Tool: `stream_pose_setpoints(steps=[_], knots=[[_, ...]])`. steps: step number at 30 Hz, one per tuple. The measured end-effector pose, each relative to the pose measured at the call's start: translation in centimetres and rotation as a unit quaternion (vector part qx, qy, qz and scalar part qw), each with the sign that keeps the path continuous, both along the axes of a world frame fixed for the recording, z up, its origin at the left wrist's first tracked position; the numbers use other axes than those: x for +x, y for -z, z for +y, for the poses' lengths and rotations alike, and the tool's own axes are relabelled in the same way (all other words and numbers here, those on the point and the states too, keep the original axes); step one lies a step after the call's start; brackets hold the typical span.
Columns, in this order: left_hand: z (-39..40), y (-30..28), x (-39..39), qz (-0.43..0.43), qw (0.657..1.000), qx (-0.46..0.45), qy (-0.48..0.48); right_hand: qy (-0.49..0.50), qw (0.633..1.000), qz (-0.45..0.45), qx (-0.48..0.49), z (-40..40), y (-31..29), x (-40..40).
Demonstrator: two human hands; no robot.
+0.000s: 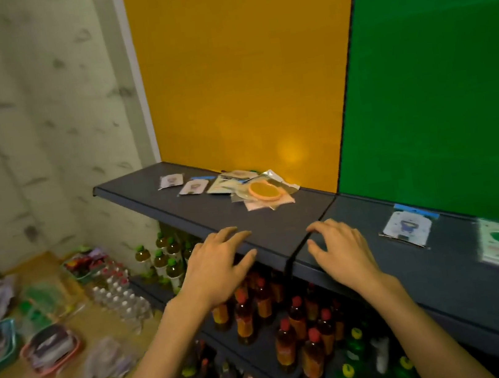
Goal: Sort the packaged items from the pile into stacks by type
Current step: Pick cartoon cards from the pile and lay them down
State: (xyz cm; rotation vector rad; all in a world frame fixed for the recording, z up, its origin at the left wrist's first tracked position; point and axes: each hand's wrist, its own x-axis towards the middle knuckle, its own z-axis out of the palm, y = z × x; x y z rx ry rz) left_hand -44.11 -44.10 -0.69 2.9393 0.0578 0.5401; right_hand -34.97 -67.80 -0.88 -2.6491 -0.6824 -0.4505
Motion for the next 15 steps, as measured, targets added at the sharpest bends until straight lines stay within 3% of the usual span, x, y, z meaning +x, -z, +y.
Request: stream_pose_setpoints(steps=[15], knots=[[21.0,1.6,4.8,0.005,0.998,-0.015,-0.055,-0.038,0.999,-0.005,-0.016,21.3,-0.1,6.8]])
